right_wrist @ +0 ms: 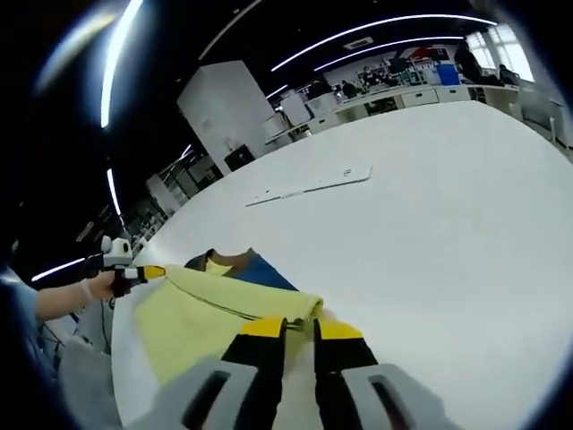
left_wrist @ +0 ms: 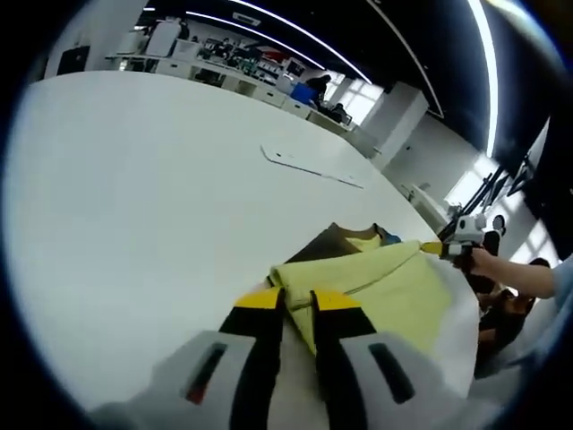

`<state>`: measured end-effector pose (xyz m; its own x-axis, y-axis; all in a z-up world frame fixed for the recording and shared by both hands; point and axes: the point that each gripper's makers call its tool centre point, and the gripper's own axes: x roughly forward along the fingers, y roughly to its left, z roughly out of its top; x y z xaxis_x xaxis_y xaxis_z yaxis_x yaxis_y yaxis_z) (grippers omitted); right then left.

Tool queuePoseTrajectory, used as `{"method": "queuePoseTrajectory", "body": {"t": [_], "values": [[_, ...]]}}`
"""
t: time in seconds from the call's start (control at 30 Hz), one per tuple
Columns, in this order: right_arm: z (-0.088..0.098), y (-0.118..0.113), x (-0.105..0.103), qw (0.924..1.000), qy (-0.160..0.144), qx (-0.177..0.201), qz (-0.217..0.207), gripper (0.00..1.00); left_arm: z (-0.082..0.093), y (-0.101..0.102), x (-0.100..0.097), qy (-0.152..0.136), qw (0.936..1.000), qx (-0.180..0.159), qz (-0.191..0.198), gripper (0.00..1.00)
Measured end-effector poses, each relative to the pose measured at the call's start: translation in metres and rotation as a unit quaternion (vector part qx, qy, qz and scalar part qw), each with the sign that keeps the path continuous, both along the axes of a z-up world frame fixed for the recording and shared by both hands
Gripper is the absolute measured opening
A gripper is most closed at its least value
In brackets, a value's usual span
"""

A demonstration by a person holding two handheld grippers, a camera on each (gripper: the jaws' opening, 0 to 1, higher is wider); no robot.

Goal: Fold the garment on the visible template until the final outline fits inside the template.

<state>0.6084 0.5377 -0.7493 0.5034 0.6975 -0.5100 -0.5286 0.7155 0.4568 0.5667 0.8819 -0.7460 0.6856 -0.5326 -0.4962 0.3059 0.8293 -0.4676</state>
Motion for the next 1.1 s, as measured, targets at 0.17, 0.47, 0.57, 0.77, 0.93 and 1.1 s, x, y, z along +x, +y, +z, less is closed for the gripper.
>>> {"method": "queuePoseTrajectory", "body": {"t": [0.17, 0.47, 0.57, 0.77, 0.93, 1.1], "values": [[0.005, 0.002, -0.007, 0.9998, -0.012, 0.010, 0.009, 0.28, 0.009, -0.010, -0.005, -0.018, 0.9995, -0.001, -0.025, 0.29], [0.010, 0.013, -0.020, 0.9985, -0.027, 0.017, 0.046, 0.61, 0.017, -0.017, -0.014, -0.032, 0.9977, 0.016, -0.057, 0.57], [0.010, 0.015, -0.022, 0.9979, -0.030, 0.013, 0.056, 0.64, 0.017, -0.018, -0.017, -0.033, 0.9972, 0.019, -0.064, 0.69], [0.009, 0.019, -0.025, 0.9975, -0.026, 0.015, 0.064, 0.68, 0.020, -0.027, -0.022, -0.042, 0.9947, 0.025, -0.090, 0.88], [0.010, 0.021, -0.025, 0.9974, -0.028, 0.019, 0.064, 0.68, 0.020, -0.036, -0.028, -0.035, 0.9933, 0.009, -0.110, 0.85], [0.011, 0.022, -0.025, 0.9973, -0.028, 0.023, 0.063, 0.68, 0.017, -0.041, -0.028, -0.029, 0.9930, 0.002, -0.115, 0.85]]}}
